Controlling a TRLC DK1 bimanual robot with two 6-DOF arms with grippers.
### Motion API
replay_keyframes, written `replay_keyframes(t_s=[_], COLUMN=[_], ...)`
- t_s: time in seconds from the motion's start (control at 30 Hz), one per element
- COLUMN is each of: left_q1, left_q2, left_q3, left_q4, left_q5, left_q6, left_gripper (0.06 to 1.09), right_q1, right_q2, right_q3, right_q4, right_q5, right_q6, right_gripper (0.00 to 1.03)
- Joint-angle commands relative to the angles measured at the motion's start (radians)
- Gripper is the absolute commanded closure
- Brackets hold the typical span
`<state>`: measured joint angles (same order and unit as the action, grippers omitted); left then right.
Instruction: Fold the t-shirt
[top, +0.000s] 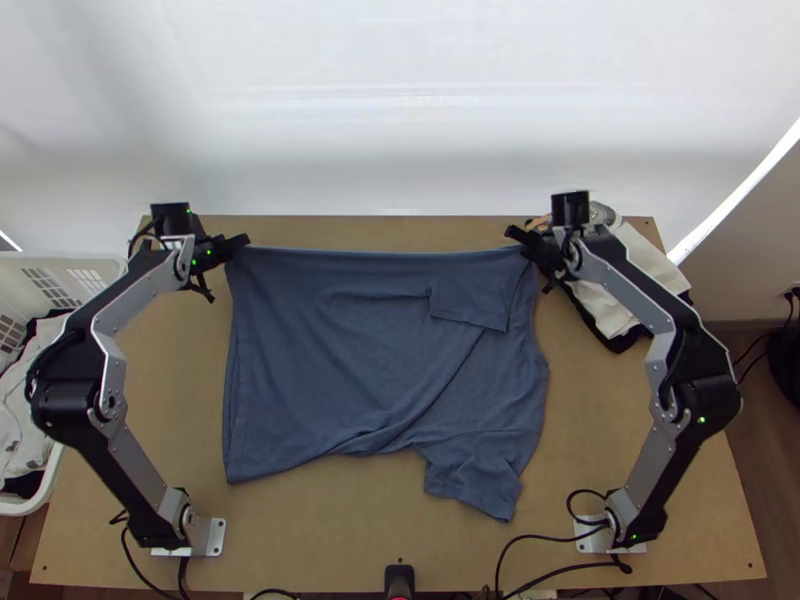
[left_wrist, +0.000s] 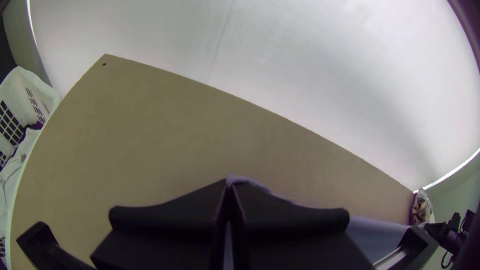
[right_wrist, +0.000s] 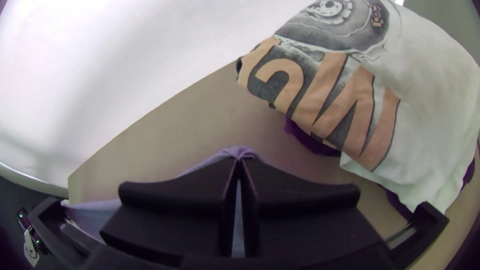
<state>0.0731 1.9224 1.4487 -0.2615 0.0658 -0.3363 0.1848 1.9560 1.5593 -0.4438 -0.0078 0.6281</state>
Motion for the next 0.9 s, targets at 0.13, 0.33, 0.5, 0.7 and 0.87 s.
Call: replay_keyframes(t_s=[0.13, 0.33, 0.5, 0.7, 0.87], left_q1=[-0.024, -0.035, -0.024, -0.021, -0.004], left_q2=[-0.017, -0.06, -0.097, -0.146, -0.171], left_q3=[0.098, 0.098, 0.07, 0.018, -0.002], left_q4=[-0.297, -0.475, -0.512, -0.518, -0.527], left_q5=[-0.001, 0.039, 0.046, 0.057, 0.069], left_q6=[0.005, 0.011, 0.017, 0.028, 0.025], left_gripper=[1.05, 1.05, 1.05, 1.05, 1.05], right_q1=[0.001, 0.015, 0.054, 0.085, 0.087], right_q2=[0.0, -0.025, -0.1, -0.17, -0.213], right_q3=[0.087, 0.085, 0.031, -0.059, -0.14], right_q4=[-0.207, -0.343, -0.385, -0.388, -0.386], right_q5=[0.012, -0.026, -0.034, -0.035, -0.035], right_q6=[0.047, 0.067, 0.087, 0.101, 0.099], right_gripper=[1.0, 1.0, 1.0, 1.0, 1.0])
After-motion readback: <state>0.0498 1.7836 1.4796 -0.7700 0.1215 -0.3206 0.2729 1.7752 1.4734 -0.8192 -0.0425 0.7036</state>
